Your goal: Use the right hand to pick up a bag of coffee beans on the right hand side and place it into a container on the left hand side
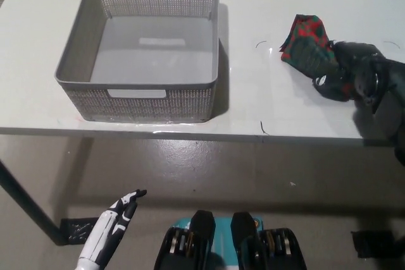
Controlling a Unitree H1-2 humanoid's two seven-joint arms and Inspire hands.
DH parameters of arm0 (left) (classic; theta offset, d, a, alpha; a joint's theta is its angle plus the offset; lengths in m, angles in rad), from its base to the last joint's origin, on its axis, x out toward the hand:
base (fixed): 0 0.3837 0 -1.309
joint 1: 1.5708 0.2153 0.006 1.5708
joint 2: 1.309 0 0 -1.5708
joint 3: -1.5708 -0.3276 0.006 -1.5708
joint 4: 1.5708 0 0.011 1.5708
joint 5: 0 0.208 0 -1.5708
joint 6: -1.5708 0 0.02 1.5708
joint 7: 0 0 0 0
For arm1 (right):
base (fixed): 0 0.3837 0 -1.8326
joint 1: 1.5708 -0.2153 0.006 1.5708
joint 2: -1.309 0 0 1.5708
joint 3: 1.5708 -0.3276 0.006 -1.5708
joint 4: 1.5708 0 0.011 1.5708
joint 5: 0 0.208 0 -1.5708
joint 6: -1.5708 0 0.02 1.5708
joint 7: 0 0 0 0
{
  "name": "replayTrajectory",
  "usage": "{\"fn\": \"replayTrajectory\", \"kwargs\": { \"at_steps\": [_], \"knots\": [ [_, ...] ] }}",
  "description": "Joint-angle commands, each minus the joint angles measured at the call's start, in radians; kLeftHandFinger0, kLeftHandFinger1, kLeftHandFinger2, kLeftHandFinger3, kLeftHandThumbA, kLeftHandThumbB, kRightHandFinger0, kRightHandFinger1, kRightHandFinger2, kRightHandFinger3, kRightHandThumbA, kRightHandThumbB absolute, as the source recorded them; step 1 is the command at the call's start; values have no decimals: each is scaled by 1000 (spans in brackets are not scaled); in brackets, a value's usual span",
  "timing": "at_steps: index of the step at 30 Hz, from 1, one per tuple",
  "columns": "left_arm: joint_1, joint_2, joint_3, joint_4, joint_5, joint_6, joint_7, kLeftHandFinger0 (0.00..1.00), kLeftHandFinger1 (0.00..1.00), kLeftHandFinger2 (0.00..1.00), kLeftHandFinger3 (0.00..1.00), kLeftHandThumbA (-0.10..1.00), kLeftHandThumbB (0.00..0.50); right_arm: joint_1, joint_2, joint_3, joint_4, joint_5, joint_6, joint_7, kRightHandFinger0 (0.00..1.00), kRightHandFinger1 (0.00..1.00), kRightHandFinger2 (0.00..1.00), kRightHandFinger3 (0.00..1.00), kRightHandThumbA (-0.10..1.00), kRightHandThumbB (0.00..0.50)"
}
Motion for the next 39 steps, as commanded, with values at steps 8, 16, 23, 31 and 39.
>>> {"fn": "replayTrajectory", "kwargs": {
  "at_steps": [8, 16, 23, 31, 39],
  "knots": [
    [-29, 23, 10, -30, -6, -30, -13, 1000, 1000, 1000, 1000, 1000, 339, 116, 36, -129, 31, 69, -245, -392, 33, 599, 956, 690, -100, 65],
    [-24, 24, 11, -21, -13, -43, -16, 1000, 1000, 1000, 1000, 1000, 339, 101, 30, -150, 33, 53, -306, -477, 217, 552, 860, 948, -100, 98],
    [-21, 23, 9, -20, -9, -30, -18, 1000, 1000, 1000, 1000, 1000, 347, 73, 25, -213, -5, 97, -347, -493, 0, 516, 942, 943, -100, 135],
    [-11, 24, 8, -17, -6, -41, -19, 1000, 1000, 1000, 1000, 1000, 335, -3, 10, -256, -114, 101, -375, -504, 13, 538, 949, 958, -100, 160],
    [-2, 24, 7, -22, -10, -35, -26, 1000, 1000, 1000, 1000, 1000, 333, -94, 6, -293, -320, 99, -315, -458, 39, 551, 898, 979, -100, 164]
  ]
}}
